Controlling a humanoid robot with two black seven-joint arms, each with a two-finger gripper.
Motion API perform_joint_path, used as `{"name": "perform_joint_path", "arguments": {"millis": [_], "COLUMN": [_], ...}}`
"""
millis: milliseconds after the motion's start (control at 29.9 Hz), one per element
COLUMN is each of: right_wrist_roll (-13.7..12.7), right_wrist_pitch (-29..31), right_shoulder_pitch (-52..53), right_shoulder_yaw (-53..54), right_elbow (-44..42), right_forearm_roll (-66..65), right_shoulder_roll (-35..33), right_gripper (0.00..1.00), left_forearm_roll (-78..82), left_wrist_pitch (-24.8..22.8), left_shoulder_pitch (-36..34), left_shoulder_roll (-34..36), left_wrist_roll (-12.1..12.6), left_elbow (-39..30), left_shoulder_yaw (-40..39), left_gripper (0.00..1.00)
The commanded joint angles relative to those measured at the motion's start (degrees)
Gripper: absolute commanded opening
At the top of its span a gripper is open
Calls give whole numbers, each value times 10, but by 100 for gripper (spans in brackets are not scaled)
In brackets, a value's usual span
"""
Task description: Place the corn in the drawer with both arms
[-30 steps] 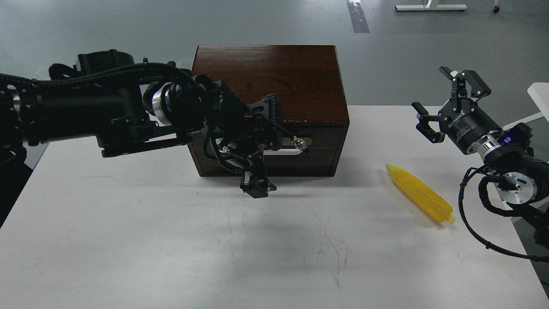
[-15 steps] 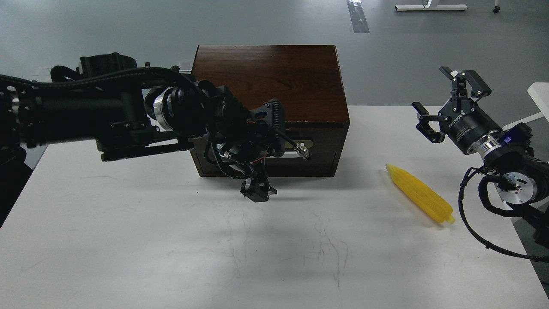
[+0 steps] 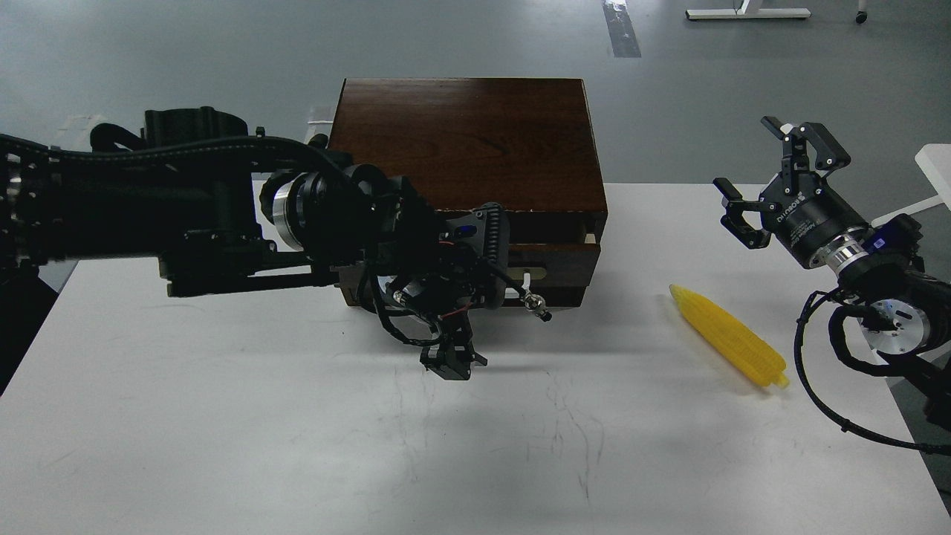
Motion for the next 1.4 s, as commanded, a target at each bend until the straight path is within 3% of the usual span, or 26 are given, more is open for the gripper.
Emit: {"name": "perform_joint_path", "arguments": {"millis": [0, 334, 835, 969, 1202, 1369], "right_wrist_roll": [0, 0, 0, 0, 0, 0], "right_wrist_pitch": [0, -1, -1, -1, -2, -3], "right_shoulder_pitch": [0, 0, 0, 0, 0, 0], "right_shoulder_yaw": [0, 1, 2, 2, 2, 1], "right_elbow": [0, 0, 0, 0, 0, -1], "right_forearm_roll": [0, 0, 0, 0, 0, 0], "right_shoulder_roll": [0, 0, 0, 0, 0, 0], "right_gripper": [100, 100, 100, 100, 100, 100], "left_forearm_roll": [-3, -11, -23, -107, -379, -627], "left_wrist_pitch": [0, 0, 0, 0, 0, 0], "left_shoulder_pitch": [-1, -4, -5, -6, 2, 32], "left_shoulder_roll": [2, 21, 31, 37, 68, 110], "left_wrist_roll": [0, 0, 0, 0, 0, 0], "left_elbow": [-13, -70, -76, -79, -65, -7], "left_shoulder_yaw": [-1, -6, -21, -60, -207, -255], "left_gripper": [98, 98, 98, 98, 98, 98]}}
